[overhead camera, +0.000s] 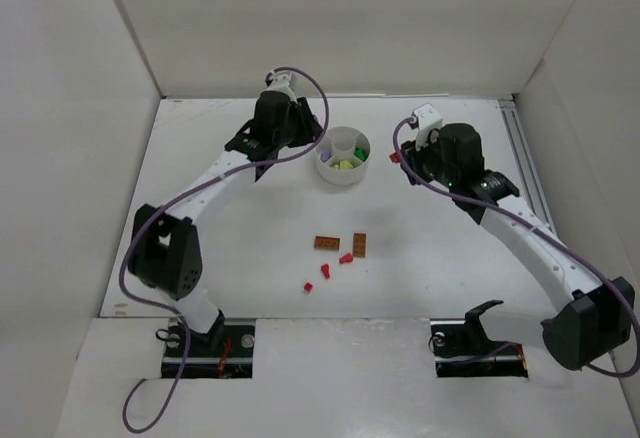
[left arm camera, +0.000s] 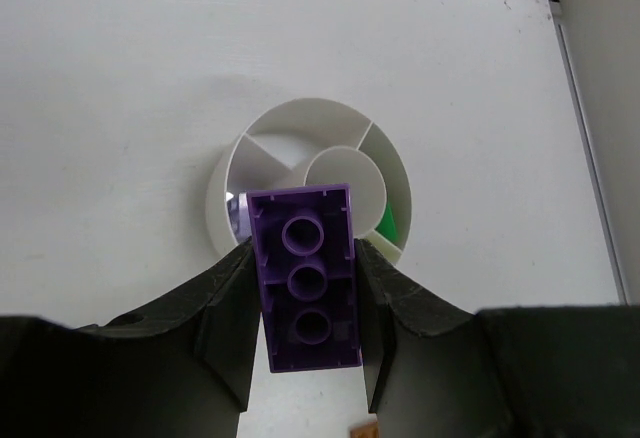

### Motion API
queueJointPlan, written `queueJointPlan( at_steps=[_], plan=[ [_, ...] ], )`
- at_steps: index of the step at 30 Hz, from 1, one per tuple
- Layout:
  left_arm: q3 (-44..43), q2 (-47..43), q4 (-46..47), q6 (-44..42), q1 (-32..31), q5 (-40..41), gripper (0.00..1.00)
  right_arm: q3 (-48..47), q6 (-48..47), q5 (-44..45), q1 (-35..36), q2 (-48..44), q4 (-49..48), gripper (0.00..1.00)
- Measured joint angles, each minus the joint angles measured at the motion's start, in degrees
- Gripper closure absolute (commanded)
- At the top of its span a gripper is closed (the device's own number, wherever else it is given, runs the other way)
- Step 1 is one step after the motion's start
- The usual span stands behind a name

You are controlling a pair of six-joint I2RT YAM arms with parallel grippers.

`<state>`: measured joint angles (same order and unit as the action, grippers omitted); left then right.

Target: Sort the legos into containers by color

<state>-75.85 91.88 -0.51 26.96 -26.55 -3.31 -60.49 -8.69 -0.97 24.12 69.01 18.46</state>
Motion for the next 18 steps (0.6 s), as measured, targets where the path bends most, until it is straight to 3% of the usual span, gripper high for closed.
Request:
queueJointPlan(
  at_steps=[9, 18],
  plan=[
    [-14.64, 19.28, 0.00, -0.83, 0.00, -2.56, 1.00, -2.51, -0.57, -6.67, -9.33, 2.49, 1.29, 0.98],
    [-15.43, 21.11, -1.46, 0.68, 0.00, -2.73, 0.94, -2.71, -1.11, -10.40, -11.54, 4.57, 2.08, 0.97]
  ],
)
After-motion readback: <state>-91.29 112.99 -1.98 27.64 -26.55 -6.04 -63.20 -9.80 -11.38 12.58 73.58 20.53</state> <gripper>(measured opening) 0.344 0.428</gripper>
